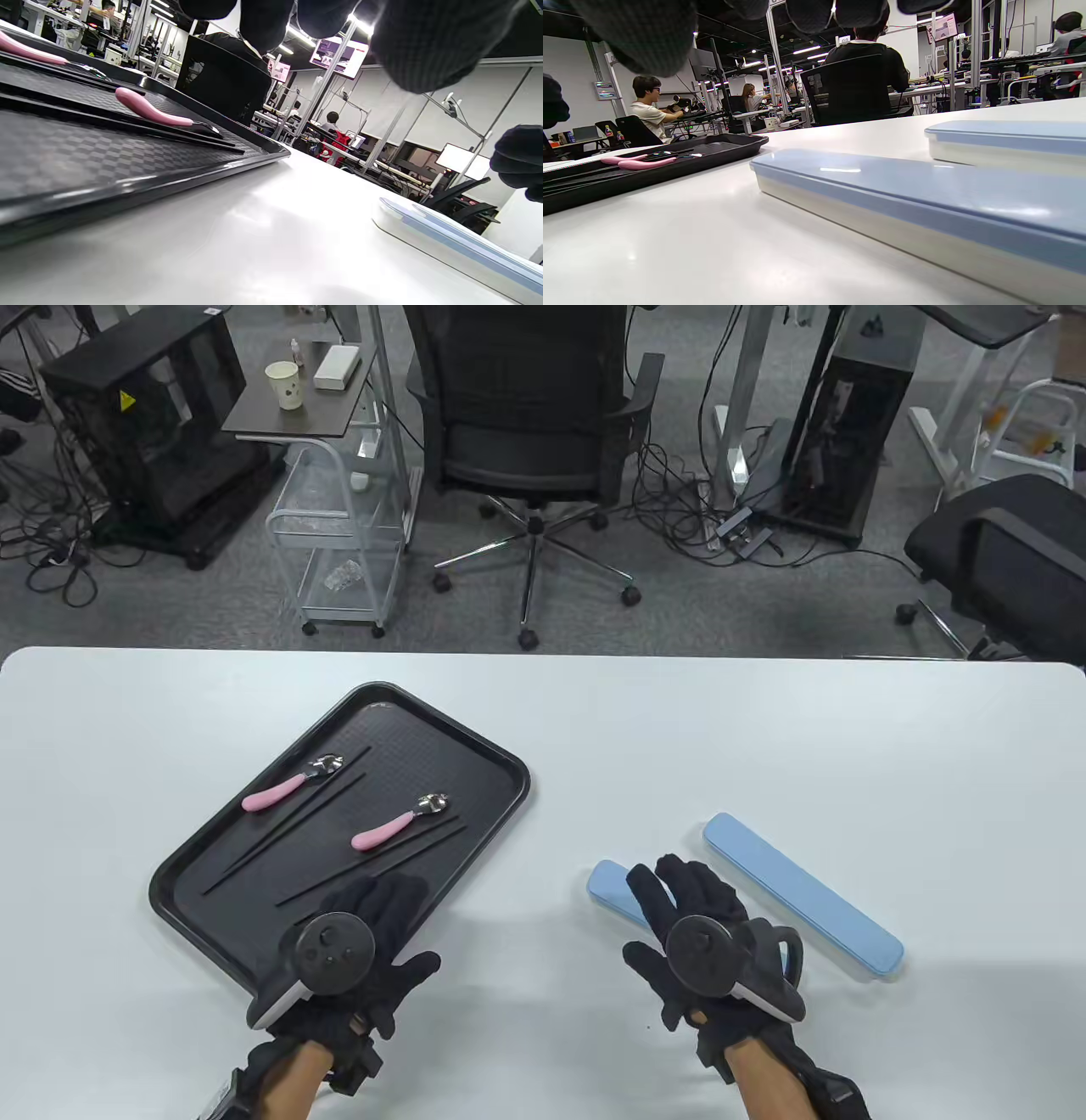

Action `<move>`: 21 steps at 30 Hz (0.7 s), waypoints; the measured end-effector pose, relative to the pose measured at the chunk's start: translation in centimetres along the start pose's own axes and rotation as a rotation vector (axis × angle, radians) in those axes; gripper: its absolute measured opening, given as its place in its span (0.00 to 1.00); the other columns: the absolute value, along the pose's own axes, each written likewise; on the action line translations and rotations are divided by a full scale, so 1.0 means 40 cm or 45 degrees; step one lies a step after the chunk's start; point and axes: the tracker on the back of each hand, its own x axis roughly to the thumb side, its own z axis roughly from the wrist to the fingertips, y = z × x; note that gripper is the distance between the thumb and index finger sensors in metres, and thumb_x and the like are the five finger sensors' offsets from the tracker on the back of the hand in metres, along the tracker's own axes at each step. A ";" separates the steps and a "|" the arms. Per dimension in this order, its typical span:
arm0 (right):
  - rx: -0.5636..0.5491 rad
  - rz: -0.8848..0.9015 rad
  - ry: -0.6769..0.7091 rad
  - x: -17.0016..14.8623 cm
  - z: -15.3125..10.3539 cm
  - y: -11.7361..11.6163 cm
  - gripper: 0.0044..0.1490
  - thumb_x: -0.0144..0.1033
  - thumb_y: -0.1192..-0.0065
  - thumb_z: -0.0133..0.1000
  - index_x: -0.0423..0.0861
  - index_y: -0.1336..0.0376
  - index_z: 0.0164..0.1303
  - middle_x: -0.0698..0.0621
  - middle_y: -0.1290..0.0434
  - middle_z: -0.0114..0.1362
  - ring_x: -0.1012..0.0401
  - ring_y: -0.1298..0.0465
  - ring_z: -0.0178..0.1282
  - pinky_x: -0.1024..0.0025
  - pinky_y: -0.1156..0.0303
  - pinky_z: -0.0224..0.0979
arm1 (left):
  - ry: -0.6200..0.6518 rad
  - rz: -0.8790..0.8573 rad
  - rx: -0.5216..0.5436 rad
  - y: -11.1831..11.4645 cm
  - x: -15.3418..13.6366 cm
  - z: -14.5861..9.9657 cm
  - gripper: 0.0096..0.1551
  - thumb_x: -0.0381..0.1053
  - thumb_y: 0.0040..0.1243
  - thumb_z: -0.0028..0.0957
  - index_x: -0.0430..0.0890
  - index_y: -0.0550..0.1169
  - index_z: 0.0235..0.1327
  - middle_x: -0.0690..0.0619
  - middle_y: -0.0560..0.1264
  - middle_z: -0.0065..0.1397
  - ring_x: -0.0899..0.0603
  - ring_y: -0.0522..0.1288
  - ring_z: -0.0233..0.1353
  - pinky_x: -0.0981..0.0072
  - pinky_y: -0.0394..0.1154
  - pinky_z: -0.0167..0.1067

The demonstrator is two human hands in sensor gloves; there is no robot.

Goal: Slide to open lunch boxes and place utensils

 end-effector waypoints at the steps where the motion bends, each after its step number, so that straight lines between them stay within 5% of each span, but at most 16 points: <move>1: 0.003 -0.003 -0.001 0.000 0.001 -0.002 0.51 0.58 0.36 0.53 0.61 0.58 0.81 0.44 0.58 0.86 0.41 0.53 0.85 0.38 0.52 0.80 | 0.005 -0.007 0.003 -0.001 0.002 -0.001 0.49 0.68 0.61 0.43 0.58 0.56 0.77 0.52 0.54 0.83 0.35 0.48 0.82 0.35 0.40 0.73; 15: 0.040 -0.082 -0.076 -0.013 0.014 -0.001 0.53 0.57 0.35 0.53 0.58 0.58 0.81 0.44 0.58 0.86 0.41 0.53 0.85 0.38 0.52 0.81 | 0.048 -0.033 0.030 -0.014 0.014 -0.010 0.49 0.68 0.61 0.43 0.58 0.55 0.77 0.52 0.54 0.83 0.35 0.48 0.82 0.35 0.40 0.73; 21: 0.279 -0.056 -0.220 -0.047 0.080 -0.020 0.57 0.58 0.34 0.53 0.56 0.62 0.82 0.43 0.61 0.86 0.40 0.56 0.85 0.37 0.55 0.81 | 0.061 -0.029 0.029 -0.018 0.021 -0.016 0.50 0.68 0.61 0.44 0.58 0.54 0.77 0.52 0.54 0.83 0.35 0.48 0.82 0.35 0.41 0.72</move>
